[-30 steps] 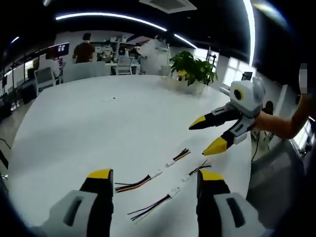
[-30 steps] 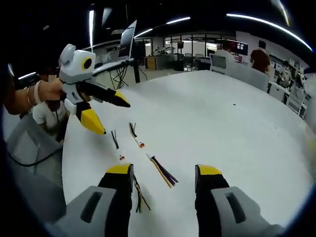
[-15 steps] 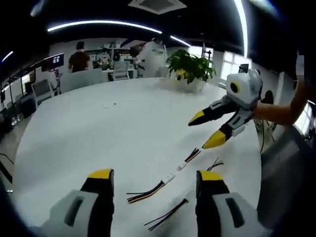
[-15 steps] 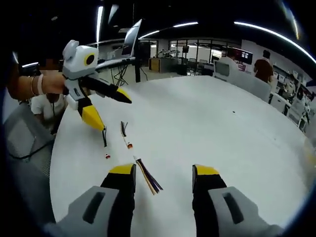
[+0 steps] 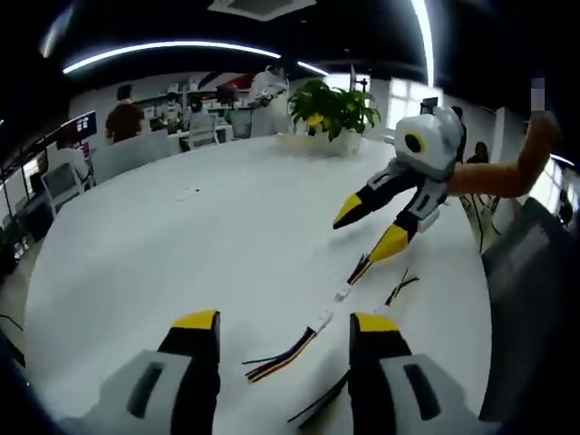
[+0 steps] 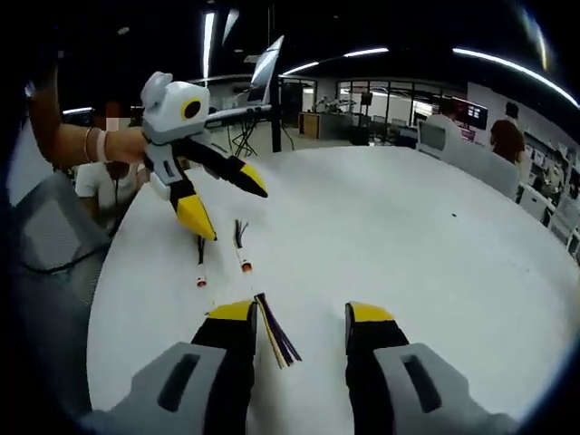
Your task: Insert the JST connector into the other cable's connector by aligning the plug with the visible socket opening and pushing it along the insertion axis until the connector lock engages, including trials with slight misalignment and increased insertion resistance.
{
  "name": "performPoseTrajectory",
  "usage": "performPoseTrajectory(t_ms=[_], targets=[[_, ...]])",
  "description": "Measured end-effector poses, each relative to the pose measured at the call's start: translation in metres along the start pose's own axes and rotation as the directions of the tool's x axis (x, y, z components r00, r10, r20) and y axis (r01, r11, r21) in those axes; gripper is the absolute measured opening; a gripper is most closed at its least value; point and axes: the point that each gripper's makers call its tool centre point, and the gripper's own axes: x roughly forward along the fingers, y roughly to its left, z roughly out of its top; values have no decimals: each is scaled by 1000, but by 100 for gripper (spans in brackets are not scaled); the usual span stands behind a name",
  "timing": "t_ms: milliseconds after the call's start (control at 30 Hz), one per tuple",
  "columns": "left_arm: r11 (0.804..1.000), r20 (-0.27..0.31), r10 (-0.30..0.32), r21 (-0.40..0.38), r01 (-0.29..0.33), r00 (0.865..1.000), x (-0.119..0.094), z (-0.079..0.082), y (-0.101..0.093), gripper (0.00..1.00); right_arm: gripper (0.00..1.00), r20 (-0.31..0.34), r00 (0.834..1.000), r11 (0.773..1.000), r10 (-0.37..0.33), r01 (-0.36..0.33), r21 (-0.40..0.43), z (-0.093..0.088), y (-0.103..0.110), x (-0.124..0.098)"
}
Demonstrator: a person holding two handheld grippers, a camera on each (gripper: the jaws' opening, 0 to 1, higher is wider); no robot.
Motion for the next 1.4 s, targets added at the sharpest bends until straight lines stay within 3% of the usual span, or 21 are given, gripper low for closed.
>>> performPoseTrajectory(t_ms=[33,167,333,500,633,800,933,1167,1300,1400], targets=[[999,-1,-10,31,10,1000,0,-1,-2,48,35,23,999,999,34,-35,17,1,3,2],[995,-3,-39,93,39,999,1,-3,-5,45,31,77,993,995,91,-88,-45,5,8,6],[993,4,-69,95,68,998,5,-6,-7,44,24,117,986,991,122,-114,-71,9,10,8],[989,7,-96,111,94,995,11,-9,-10,36,20,122,982,988,143,-135,-68,6,14,13],[983,4,-145,118,144,989,15,-13,-17,24,18,122,979,986,162,-155,-63,3,18,17],[976,11,-173,138,170,985,19,-13,-21,21,19,112,978,982,175,-166,-86,-1,20,21],[968,16,-185,176,179,983,20,-12,-22,12,15,126,975,980,185,-173,-95,-1,22,23],[956,16,-217,204,209,976,21,-13,-27,12,13,123,968,969,218,-199,-145,-5,28,27],[941,7,-233,253,223,973,23,-13,-30,4,11,120,967,968,223,-206,-144,-6,30,30],[938,1,-243,255,234,970,24,-15,-32,3,6,116,969,970,219,-203,-135,-7,29,30]])
